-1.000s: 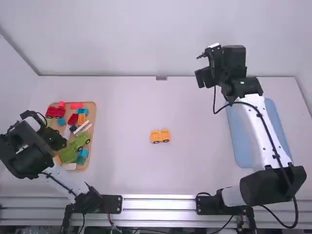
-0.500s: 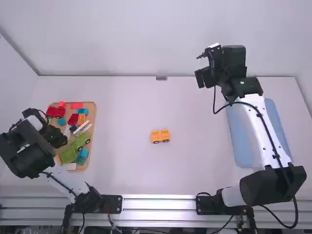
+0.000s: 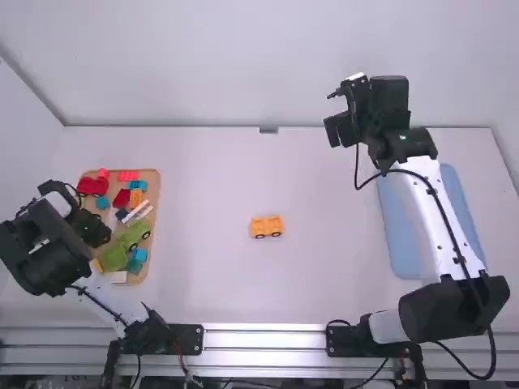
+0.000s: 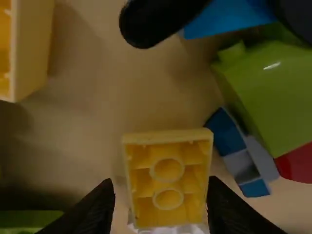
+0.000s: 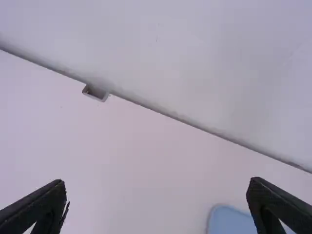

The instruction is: Assemble lego blocks to make yellow taxi

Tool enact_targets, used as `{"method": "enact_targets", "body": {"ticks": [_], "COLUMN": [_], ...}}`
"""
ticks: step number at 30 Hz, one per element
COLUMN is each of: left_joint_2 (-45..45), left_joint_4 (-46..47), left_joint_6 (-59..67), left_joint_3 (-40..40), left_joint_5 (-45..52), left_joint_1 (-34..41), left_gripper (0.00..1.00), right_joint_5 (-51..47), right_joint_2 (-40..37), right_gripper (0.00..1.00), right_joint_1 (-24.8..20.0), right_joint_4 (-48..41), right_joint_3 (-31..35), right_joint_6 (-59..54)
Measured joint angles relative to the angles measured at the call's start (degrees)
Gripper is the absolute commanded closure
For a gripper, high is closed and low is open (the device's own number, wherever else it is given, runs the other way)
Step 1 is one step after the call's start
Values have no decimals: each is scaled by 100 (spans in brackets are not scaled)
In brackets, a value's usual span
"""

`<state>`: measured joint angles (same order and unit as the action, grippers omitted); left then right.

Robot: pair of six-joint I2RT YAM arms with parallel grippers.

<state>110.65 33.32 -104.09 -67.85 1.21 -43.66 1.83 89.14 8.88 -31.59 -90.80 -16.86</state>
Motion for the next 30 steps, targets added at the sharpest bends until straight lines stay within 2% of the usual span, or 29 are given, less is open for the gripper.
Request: {"method": "enact_targets", "body": {"ticks": [7, 11, 12, 23, 25, 29, 30], "left_joint_2": [0, 0, 0, 0, 0, 0, -4], "left_joint_4": [2, 24, 22, 26, 37, 168, 166], "left_joint_6": [15, 15, 15, 17, 22, 109, 247], "left_joint_3": [0, 0, 0, 0, 0, 0, 0], "left_joint_5": [-2, -7, -26, -111, -111, -127, -125], "left_joint_1": [0, 2, 0, 0, 0, -39, -59], "left_gripper": [55, 62, 68, 67, 74, 97, 98], "right_joint_5": [7, 2, -4, -7, 0, -2, -2], "right_joint_2": [0, 0, 0, 0, 0, 0, 0], "right_gripper": [2, 2, 2, 2, 1, 2, 2], "right_joint_1": [0, 0, 0, 0, 0, 0, 0], "right_joint_4": [0, 0, 0, -2, -2, 0, -2], "right_joint_3": [0, 0, 0, 0, 0, 0, 0], "right_joint_6": [-11, 2, -7, -7, -4, -11, -2]}}
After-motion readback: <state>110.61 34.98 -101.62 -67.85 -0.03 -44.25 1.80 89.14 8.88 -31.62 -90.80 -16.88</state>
